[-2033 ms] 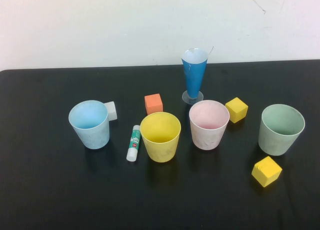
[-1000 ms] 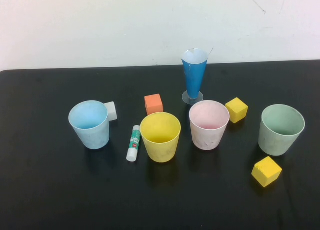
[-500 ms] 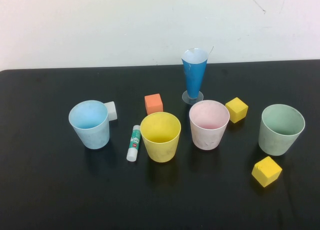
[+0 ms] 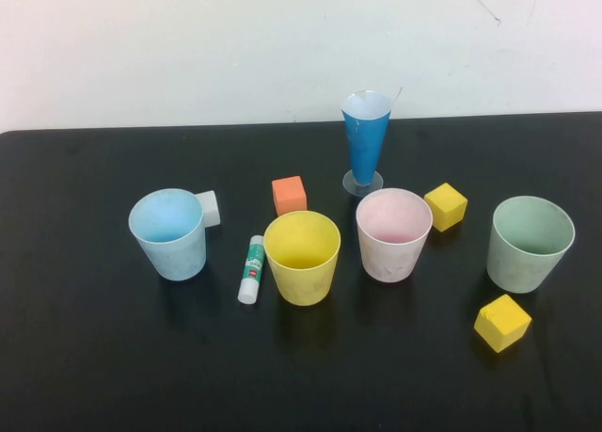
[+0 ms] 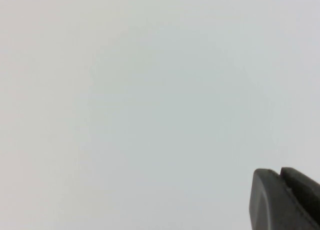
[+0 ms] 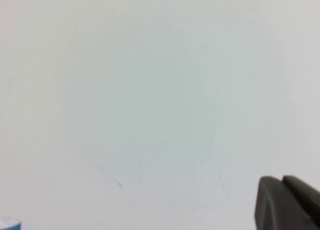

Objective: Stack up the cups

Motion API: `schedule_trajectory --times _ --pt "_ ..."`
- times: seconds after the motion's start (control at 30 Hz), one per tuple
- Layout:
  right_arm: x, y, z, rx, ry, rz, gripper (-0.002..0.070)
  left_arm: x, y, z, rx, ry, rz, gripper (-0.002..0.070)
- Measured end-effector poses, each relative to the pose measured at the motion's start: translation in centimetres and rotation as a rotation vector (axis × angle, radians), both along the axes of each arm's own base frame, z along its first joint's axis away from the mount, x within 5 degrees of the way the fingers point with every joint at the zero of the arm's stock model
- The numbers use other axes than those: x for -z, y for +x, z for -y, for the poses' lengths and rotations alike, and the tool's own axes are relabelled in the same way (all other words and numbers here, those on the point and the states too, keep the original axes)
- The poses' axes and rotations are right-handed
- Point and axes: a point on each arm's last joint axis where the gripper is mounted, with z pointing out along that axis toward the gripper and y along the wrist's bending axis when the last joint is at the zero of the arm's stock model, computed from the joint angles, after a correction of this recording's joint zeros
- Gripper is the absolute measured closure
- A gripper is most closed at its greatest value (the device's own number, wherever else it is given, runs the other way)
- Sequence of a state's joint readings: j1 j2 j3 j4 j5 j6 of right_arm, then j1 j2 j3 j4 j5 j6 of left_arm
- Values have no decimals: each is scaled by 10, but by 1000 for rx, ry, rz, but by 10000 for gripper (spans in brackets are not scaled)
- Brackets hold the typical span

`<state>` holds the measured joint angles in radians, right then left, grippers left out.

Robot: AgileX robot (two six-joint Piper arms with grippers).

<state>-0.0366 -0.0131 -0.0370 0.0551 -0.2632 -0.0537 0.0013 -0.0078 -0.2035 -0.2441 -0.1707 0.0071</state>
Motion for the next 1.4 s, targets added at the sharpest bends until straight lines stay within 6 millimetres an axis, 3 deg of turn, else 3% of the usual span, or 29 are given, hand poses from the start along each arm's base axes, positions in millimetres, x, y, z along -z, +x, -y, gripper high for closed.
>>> schedule_trajectory --times 0.17,0.27,0.37,0.5,0.83,0.93,1.0,1.13,1.4 --pt "-51 -13 -2 10 -73 -27 679 -31 10 6 59 36 -216 676" --pt "-78 -11 -3 12 -130 -144 679 -43 29 7 73 43 -326 676" --pt "-92 0 -3 3 -201 -317 679 -48 53 9 89 46 -455 676" --pt "-94 21 -8 -62 -341 -518 679 -54 90 13 137 65 -695 676" --pt "-60 62 -25 -381 -553 -845 678 -66 199 24 297 134 -1038 655" --pt "-56 67 -25 -405 -575 -874 679 -63 227 27 348 173 -1119 558" --pt "-56 68 -26 -410 -581 -874 679 -57 248 28 380 214 -1167 423" --pt "-57 67 -26 -415 -580 -870 679 -40 279 29 421 283 -1229 240" --pt "-57 68 -26 -417 -576 -868 679 23 329 29 465 271 -1399 193"
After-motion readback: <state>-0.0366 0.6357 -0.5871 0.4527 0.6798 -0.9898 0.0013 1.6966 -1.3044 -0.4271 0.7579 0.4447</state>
